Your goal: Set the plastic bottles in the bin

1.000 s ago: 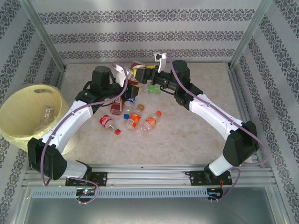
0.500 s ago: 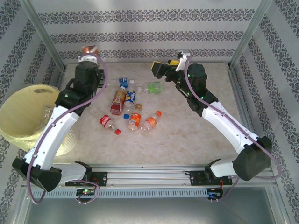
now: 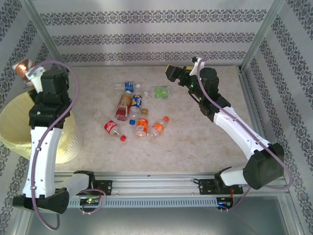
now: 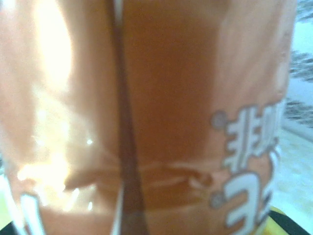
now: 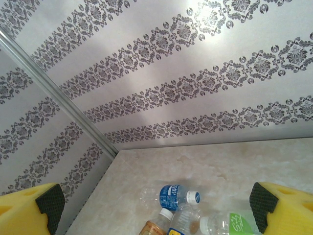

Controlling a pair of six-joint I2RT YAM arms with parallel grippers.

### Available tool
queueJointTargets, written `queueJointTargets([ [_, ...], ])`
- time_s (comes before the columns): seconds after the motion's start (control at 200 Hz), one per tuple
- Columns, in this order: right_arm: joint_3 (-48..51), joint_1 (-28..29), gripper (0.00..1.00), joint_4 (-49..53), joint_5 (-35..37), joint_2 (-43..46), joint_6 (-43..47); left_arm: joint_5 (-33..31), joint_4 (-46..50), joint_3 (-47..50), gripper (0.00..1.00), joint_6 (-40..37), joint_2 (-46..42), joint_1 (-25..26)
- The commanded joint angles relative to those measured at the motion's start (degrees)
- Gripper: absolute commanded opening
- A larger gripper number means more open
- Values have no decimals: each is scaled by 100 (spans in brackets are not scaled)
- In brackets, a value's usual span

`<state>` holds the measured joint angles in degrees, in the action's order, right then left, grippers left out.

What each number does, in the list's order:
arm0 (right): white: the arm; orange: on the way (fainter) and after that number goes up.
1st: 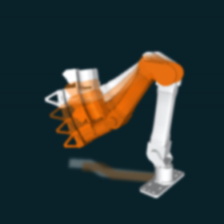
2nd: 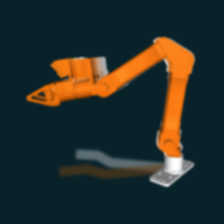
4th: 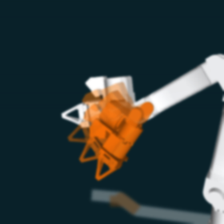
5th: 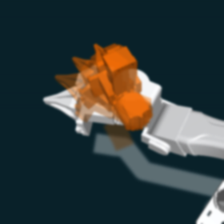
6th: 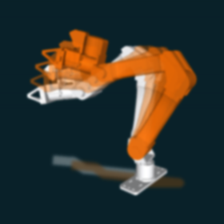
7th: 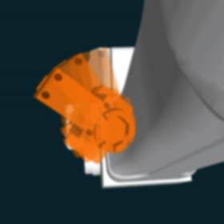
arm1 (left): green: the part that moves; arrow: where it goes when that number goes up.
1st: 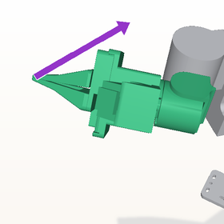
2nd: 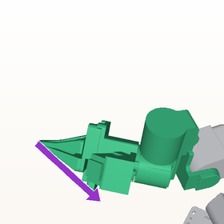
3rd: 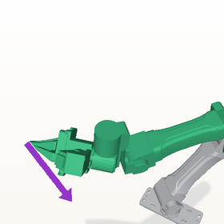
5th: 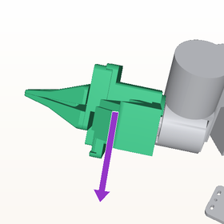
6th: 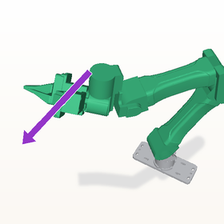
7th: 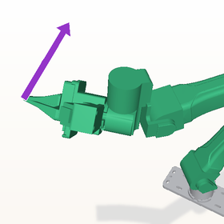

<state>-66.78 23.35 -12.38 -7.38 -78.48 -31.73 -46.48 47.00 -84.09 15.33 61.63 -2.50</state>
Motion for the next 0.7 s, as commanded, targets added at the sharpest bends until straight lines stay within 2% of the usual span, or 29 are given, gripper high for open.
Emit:
queueJointTargets([
  [0.0, -194, -59, 98, -29, -175, -108, -88, 240, 388, 351, 33, 248, -295, -656],
  [0.08, -326, -68, 98, 43, -273, -170, -73, 796, 504, 593, 33, 470, -423, -1279],
  [0.145, -424, -77, 98, 96, -356, -228, -65, 1076, 711, 744, 37, 748, -472, -1685],
  [0.3, -563, -85, 98, 135, -491, -326, -83, 871, 1212, 1044, 39, 1341, -552, -2203],
  [0.39, -614, -83, 98, 149, -544, -379, -85, 1126, 1154, 1262, 42, 1399, -696, -2456],
  [0.42, -625, -86, 98, 165, -552, -386, -86, 1103, 1218, 1259, 48, 1446, -713, -2466],
  [0.46, -629, -80, 98, 169, -550, -400, -100, 1015, 1347, 1206, 67, 1565, -712, -2474],
  [0.475, -632, -85, 98, 166, -548, -399, -103, 976, 1381, 1184, 70, 1595, -717, -2469],
  [0.56, -617, -85, 98, 169, -546, -410, -139, 984, 1332, 1124, 75, 1561, -800, -2462],
  [0.7, -549, -85, 98, 138, -457, -409, -257, 1340, 1218, 1024, 83, 1458, -884, -2466],
])
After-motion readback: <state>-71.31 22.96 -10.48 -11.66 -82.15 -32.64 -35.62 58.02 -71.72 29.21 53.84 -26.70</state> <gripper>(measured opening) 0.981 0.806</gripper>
